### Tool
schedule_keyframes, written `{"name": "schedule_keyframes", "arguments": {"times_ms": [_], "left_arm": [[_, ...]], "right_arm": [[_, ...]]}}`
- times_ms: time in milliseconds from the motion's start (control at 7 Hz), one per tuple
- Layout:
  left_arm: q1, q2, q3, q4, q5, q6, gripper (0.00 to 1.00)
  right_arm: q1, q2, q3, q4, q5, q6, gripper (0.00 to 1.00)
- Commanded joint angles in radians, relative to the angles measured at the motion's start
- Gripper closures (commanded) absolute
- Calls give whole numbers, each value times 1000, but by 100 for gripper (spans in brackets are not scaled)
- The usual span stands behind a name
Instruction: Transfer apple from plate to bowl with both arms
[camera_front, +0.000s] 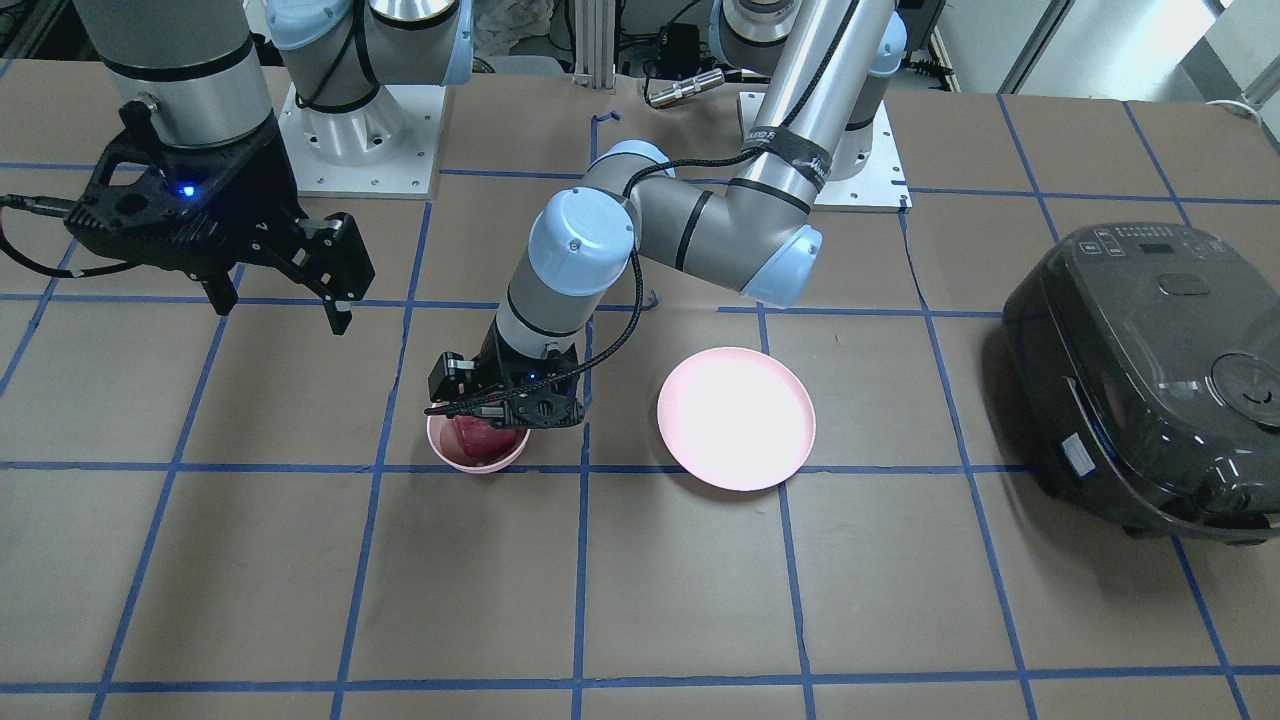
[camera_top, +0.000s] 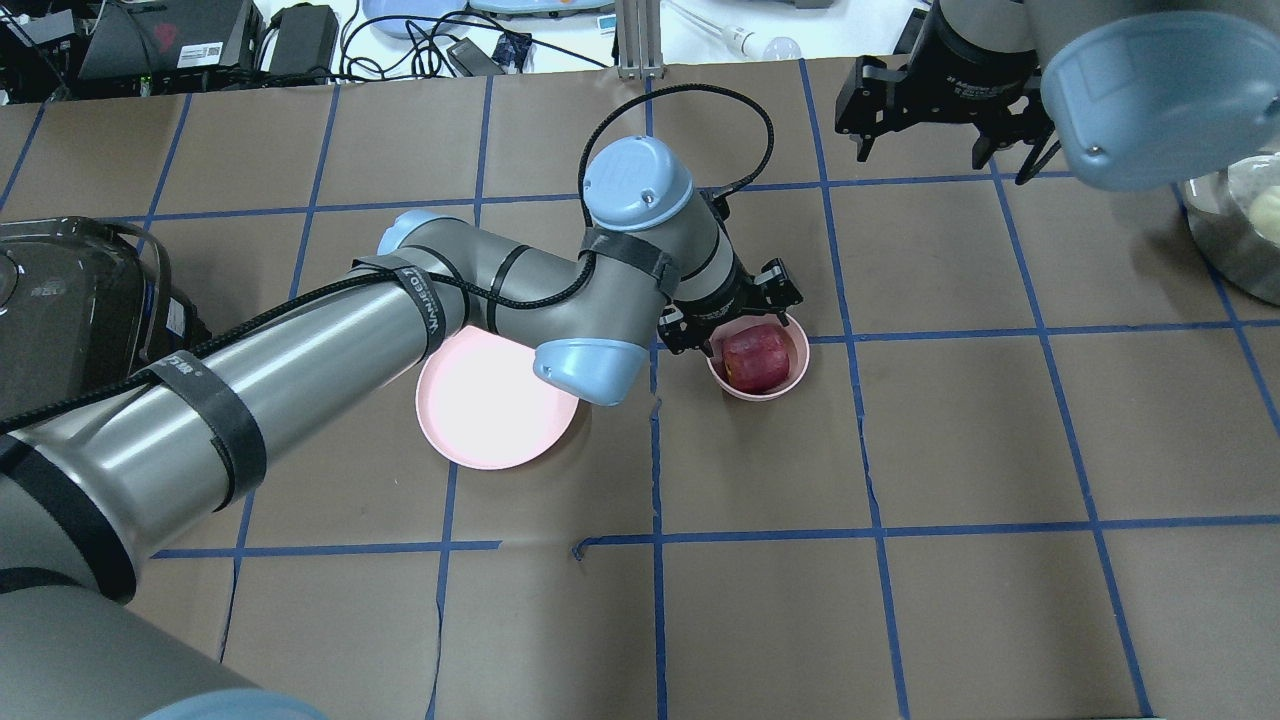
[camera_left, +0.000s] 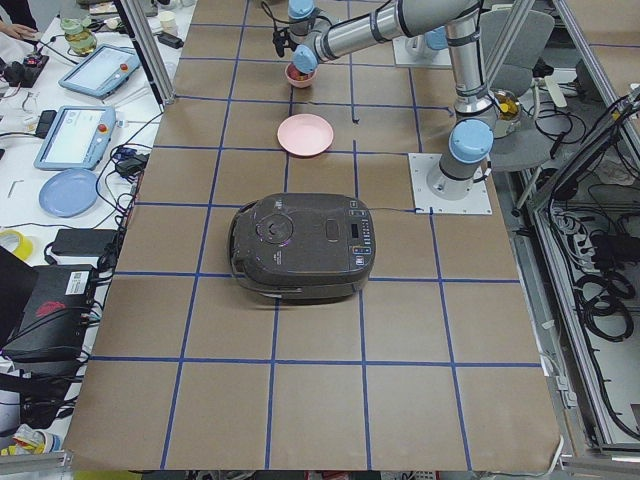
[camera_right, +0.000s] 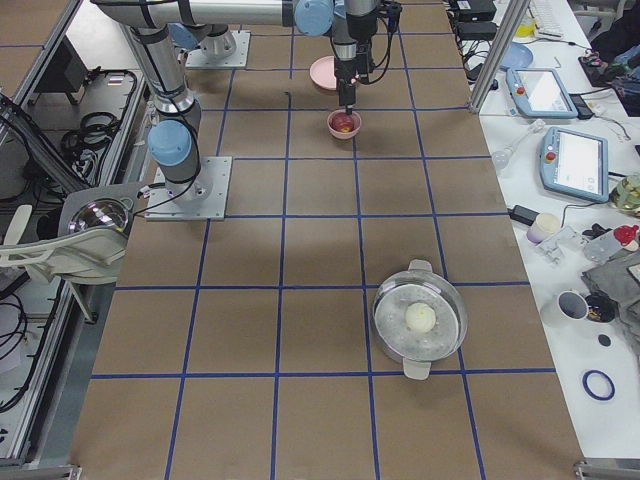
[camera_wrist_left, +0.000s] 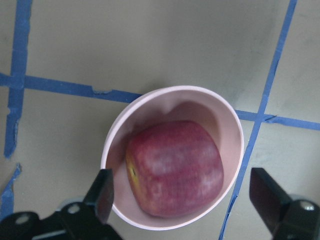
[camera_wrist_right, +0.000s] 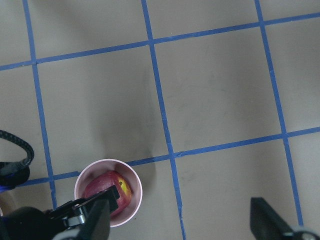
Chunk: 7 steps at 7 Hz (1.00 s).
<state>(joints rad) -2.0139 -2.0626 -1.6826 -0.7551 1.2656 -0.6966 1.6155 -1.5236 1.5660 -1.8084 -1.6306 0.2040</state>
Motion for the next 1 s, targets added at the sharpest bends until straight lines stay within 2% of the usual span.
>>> {"name": "schedule_keyframes", "arguments": {"times_ms": [0,143,286,429,714,857], "left_arm": [[10,47,-6,-15,85,116,2],[35,106,-3,-105,116,215,0],[87,181,-5,-256,133,344,0],[149,272,10,-438,228,514,0],[316,407,58,-591,241,601,0],[389,430,129,-695,309,611,0]], "right_arm": [[0,-1,2,0,2,0,0],[0,-1,2,0,0,0,0],[0,-1,2,0,0,0,0],[0,-1,2,0,0,0,0],[0,-1,2,0,0,0,0],[0,-1,2,0,0,0,0]]}}
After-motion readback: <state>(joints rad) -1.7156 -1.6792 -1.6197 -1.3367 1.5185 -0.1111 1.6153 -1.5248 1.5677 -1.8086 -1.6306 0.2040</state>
